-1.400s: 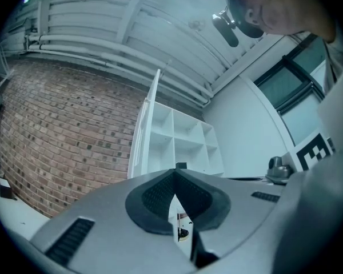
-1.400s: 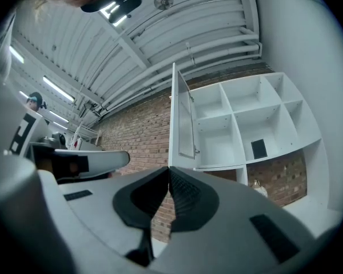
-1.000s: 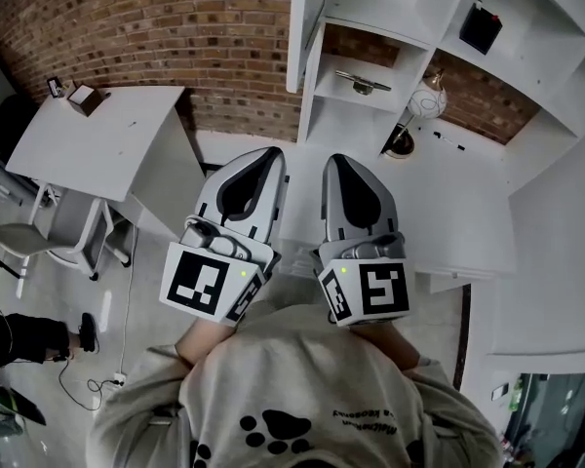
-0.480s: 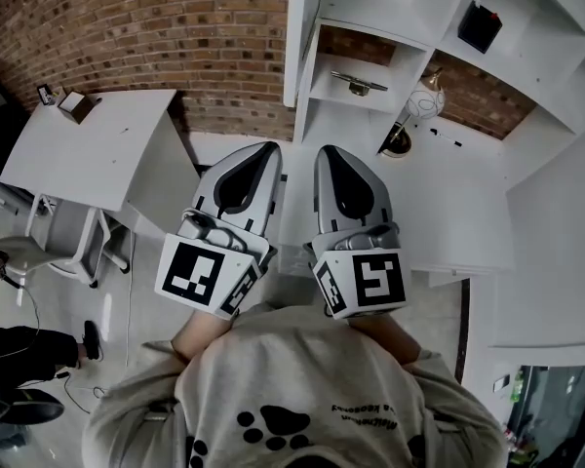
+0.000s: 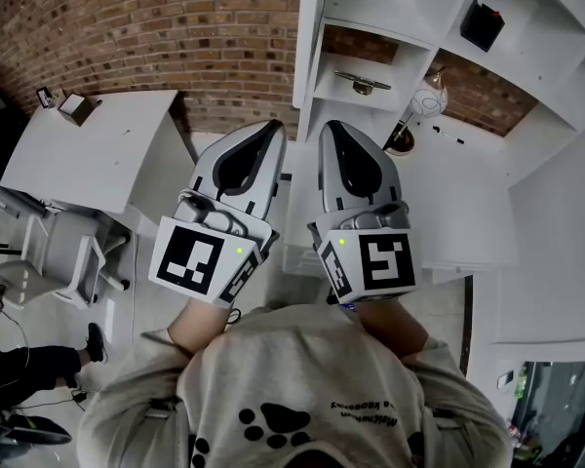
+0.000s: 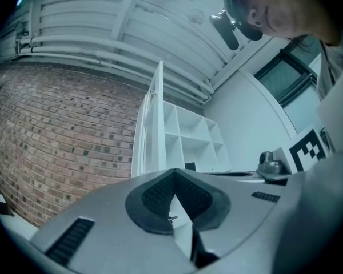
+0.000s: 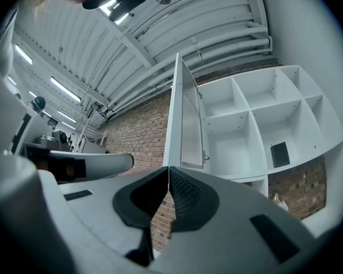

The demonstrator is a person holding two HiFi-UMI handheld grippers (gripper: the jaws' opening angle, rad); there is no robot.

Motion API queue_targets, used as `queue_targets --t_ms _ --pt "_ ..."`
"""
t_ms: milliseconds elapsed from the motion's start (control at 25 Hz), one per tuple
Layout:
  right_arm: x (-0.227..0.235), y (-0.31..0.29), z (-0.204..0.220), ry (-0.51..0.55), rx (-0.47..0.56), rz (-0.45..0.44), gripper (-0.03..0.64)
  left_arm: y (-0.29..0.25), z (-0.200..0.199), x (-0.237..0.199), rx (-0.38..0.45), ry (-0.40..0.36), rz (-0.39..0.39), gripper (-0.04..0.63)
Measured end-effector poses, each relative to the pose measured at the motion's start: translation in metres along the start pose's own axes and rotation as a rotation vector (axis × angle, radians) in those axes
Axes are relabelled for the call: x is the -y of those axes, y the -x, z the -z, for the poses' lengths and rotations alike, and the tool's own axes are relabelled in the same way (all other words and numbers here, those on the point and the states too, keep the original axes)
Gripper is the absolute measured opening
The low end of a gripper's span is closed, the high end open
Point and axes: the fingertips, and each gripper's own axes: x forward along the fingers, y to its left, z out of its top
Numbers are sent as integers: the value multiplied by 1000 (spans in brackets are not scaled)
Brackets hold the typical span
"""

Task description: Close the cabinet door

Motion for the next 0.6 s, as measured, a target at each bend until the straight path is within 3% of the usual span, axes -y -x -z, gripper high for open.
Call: queue_targets --t_ms 600 --pt "1 -31 -34 36 42 29 20 -24 -32 -22 57 -85 18 8"
